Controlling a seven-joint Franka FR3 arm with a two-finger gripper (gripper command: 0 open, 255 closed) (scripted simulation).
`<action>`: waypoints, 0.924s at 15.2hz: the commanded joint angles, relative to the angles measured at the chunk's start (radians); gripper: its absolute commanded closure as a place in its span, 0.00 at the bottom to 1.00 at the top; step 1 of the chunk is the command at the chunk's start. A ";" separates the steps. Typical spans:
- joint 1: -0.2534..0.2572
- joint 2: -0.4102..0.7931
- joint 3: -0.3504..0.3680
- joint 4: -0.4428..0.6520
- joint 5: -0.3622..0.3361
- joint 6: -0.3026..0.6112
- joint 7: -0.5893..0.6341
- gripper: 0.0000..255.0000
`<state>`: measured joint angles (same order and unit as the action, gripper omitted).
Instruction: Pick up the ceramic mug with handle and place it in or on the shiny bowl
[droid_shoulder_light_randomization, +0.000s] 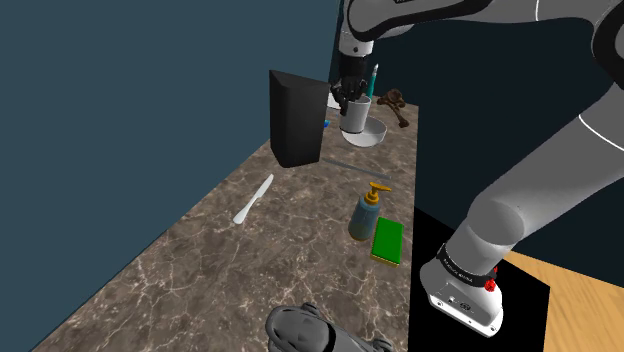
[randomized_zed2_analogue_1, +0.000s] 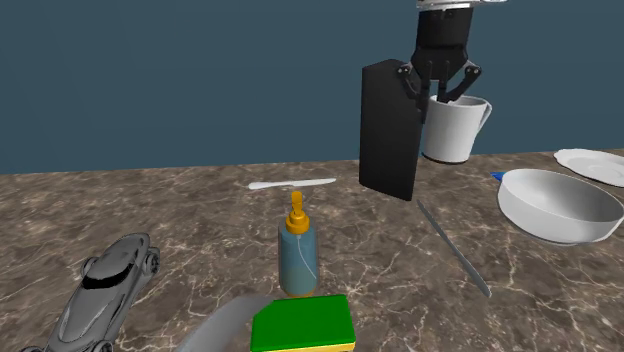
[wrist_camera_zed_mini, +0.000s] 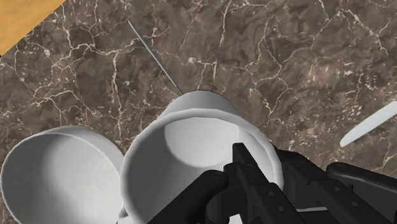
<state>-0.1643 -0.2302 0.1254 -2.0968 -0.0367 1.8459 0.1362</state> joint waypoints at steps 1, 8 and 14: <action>-0.018 0.029 -0.025 0.026 -0.010 0.005 -0.040 1.00; -0.085 0.154 -0.110 0.170 -0.032 -0.006 -0.185 1.00; -0.142 0.291 -0.170 0.343 -0.031 -0.033 -0.305 1.00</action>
<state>-0.2951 0.0296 -0.0336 -1.7920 -0.0683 1.8175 -0.1436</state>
